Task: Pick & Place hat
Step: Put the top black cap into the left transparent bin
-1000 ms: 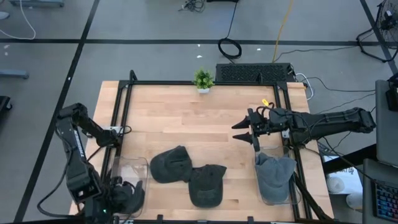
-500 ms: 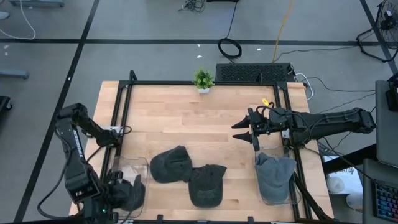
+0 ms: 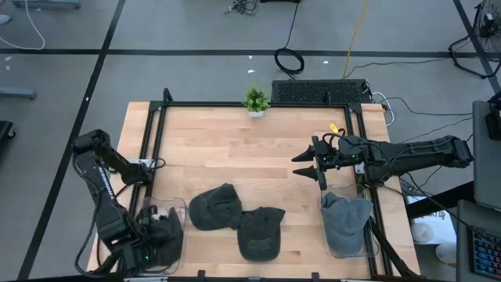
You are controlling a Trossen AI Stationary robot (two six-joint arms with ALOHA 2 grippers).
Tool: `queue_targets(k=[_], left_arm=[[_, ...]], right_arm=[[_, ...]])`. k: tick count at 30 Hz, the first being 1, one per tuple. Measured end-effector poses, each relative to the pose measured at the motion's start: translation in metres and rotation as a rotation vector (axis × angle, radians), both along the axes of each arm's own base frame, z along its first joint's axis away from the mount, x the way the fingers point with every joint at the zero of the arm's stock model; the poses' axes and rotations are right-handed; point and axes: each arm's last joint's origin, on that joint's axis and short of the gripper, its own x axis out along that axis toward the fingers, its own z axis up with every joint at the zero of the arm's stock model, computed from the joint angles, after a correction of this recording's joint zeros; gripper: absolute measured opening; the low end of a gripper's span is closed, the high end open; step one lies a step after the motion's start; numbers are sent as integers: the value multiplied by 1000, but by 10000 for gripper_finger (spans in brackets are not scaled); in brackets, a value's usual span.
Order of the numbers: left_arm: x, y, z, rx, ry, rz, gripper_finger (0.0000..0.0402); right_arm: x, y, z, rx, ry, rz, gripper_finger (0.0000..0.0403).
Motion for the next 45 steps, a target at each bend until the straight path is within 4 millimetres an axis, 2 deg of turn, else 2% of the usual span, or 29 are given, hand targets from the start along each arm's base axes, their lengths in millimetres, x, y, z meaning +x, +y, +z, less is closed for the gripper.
queue_targets(k=[9, 16, 22, 29, 34, 41, 45], left_arm=[[18, 23, -2, 59, 8, 310, 110], [26, 30, -2, 60, 39, 354, 165], [24, 37, -2, 143, 37, 370, 215], [24, 38, -2, 149, 16, 393, 263], [27, 43, -2, 180, 42, 347, 270], [31, 64, 0, 307, 162, 265, 260], [35, 74, 3, 337, 165, 251, 264]], right_arm=[[0, 0, 0, 14, 2, -3, 201], [0, 0, -2, 21, 18, -6, 199], [0, 0, -1, 21, 18, -5, 203], [0, 0, -1, 22, 18, -6, 201], [0, 0, -1, 22, 17, -6, 200], [0, 0, -1, 22, 17, -5, 203], [0, 0, -1, 22, 17, -6, 202]])
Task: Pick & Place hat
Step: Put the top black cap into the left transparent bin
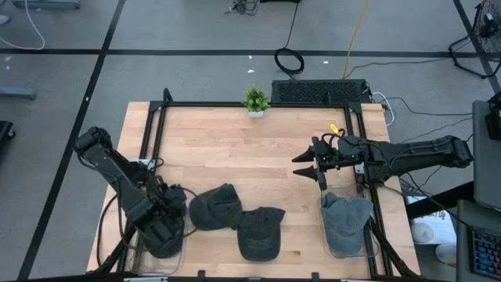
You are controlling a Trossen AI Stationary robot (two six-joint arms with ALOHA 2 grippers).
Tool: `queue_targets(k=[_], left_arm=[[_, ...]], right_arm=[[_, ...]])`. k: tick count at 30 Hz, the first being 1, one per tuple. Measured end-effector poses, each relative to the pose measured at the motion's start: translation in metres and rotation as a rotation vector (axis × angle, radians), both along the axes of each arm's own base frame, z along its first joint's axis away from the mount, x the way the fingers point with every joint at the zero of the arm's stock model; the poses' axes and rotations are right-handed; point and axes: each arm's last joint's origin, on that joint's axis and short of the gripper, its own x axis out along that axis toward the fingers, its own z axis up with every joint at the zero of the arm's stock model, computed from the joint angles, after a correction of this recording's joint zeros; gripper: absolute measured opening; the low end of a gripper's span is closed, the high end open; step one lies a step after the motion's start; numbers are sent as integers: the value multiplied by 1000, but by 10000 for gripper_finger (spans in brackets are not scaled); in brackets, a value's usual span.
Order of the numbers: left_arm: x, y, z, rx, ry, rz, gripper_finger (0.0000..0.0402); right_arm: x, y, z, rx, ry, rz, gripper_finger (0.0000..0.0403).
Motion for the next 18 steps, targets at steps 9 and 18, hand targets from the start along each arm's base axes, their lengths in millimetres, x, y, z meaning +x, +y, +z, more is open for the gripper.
queue_targets(k=[9, 18], left_arm=[[-18, 10, 26, -122, -160, 73, 259], [-26, -27, 34, -439, -322, 113, 251]], right_arm=[[0, 0, 0, 0, 1, 0, 200], [0, 0, -1, 21, 11, -4, 203]])
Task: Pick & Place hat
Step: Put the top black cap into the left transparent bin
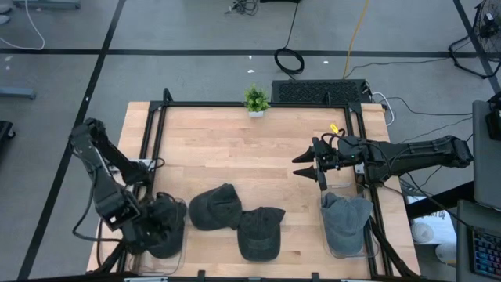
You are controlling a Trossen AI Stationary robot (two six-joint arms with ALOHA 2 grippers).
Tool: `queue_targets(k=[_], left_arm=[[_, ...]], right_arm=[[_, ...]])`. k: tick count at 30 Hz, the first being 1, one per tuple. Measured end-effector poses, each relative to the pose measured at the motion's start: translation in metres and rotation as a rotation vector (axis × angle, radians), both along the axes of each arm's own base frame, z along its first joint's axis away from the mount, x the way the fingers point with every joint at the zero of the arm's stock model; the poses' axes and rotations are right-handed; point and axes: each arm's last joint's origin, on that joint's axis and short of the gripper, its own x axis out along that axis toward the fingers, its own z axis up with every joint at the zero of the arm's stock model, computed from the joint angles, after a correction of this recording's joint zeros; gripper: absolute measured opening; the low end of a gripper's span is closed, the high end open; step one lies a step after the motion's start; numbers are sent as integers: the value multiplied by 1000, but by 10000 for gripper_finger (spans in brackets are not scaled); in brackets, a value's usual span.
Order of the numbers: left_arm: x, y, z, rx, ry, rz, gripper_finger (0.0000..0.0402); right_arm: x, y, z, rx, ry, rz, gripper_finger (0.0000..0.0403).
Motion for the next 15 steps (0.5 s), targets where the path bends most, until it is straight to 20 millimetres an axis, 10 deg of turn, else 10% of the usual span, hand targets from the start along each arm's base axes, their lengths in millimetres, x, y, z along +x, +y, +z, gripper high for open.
queue_targets(k=[9, 15], left_arm=[[-22, -23, -19, -21, 281, 39, 21], [-33, -15, -26, 127, 253, 68, 6]], right_arm=[[0, 0, 0, -1, 1, 0, 201], [0, 0, 0, -3, 0, 1, 200]])
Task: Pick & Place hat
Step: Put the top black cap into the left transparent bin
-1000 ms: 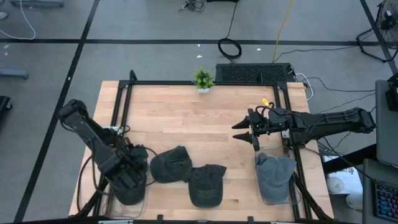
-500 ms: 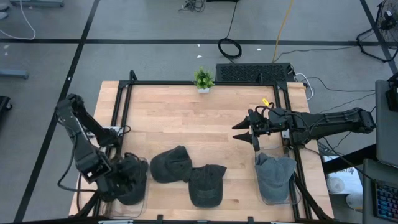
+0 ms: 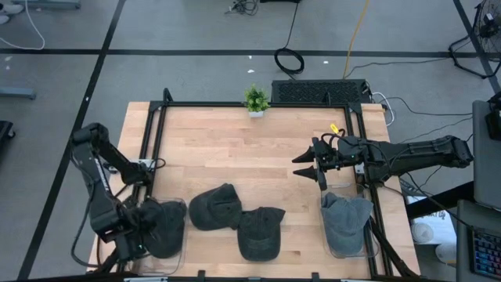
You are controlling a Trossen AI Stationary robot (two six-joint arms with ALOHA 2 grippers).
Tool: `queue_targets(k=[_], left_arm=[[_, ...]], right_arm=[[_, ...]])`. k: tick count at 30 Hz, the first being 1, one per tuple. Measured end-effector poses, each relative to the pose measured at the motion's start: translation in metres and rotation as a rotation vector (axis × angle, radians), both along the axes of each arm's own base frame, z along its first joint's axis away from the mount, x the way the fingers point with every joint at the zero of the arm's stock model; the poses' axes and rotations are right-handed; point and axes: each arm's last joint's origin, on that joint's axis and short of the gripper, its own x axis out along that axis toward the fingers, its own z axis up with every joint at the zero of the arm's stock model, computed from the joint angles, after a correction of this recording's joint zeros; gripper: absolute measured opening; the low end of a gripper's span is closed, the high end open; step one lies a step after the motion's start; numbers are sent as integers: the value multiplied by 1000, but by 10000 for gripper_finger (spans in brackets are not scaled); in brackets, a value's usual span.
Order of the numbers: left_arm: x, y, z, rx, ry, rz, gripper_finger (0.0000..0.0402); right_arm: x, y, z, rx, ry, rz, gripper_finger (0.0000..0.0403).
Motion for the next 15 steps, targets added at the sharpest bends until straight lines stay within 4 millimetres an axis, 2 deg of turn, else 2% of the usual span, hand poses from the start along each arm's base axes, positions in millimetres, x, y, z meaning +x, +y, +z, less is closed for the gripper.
queue_targets(k=[3, 9, 15], left_arm=[[-2, 2, -17, 22, 20, -4, 8], [1, 4, -62, 4, -7, -160, 4], [5, 7, -96, -85, -20, -263, 14]], right_arm=[[0, 0, 0, -1, 0, 0, 203], [0, 0, 0, -8, -1, 2, 201], [0, 0, 0, -8, -4, 2, 201]])
